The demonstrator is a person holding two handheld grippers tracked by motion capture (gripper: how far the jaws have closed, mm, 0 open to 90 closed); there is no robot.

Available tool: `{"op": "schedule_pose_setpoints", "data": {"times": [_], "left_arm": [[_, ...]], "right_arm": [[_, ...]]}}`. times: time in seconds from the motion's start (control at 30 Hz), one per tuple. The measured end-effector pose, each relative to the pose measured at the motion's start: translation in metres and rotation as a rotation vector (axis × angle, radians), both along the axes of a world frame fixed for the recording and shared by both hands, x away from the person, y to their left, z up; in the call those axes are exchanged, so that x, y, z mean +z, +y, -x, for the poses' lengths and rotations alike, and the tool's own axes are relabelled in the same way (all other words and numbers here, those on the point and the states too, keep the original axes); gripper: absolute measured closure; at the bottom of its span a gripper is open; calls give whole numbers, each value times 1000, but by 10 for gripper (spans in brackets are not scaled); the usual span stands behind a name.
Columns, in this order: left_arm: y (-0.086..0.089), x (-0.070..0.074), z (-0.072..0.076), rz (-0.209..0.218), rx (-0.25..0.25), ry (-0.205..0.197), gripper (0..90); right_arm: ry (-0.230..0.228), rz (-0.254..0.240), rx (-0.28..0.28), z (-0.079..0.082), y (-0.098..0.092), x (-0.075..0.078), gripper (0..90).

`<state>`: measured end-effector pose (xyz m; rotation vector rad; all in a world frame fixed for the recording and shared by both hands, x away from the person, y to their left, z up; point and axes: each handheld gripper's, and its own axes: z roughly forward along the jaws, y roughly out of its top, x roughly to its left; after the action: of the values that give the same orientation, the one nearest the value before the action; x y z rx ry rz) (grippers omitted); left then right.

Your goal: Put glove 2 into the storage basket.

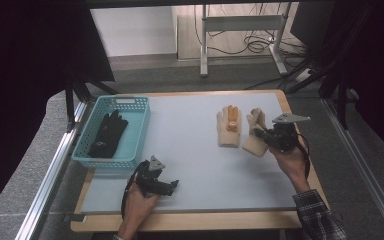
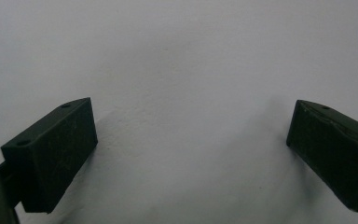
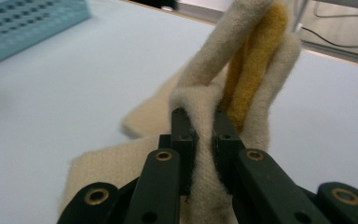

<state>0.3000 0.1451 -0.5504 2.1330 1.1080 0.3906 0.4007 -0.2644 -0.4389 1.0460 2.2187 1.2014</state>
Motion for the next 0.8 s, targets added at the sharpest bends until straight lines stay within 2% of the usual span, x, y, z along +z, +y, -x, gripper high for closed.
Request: {"op": "schedule_pose_setpoints", "data": {"times": [0.2, 0.37, 0.5, 0.7, 0.77, 0.8], "left_arm": [[0, 0, 0, 2, 2, -3, 17], [0, 0, 0, 2, 2, -3, 17], [0, 0, 0, 5, 3, -2, 17], [0, 0, 0, 5, 4, -3, 17], [0, 0, 0, 4, 4, -3, 17], [0, 0, 0, 3, 2, -2, 17]], "right_arm": [[-3, -16, 123, 24, 34, 1, 818], [8, -19, 237, 45, 72, -8, 812], [22, -3, 310, 58, 101, -24, 805], [67, 36, 365, 69, 130, -58, 783], [90, 54, 385, 72, 135, -67, 709], [103, 64, 400, 73, 138, -70, 628]]}}
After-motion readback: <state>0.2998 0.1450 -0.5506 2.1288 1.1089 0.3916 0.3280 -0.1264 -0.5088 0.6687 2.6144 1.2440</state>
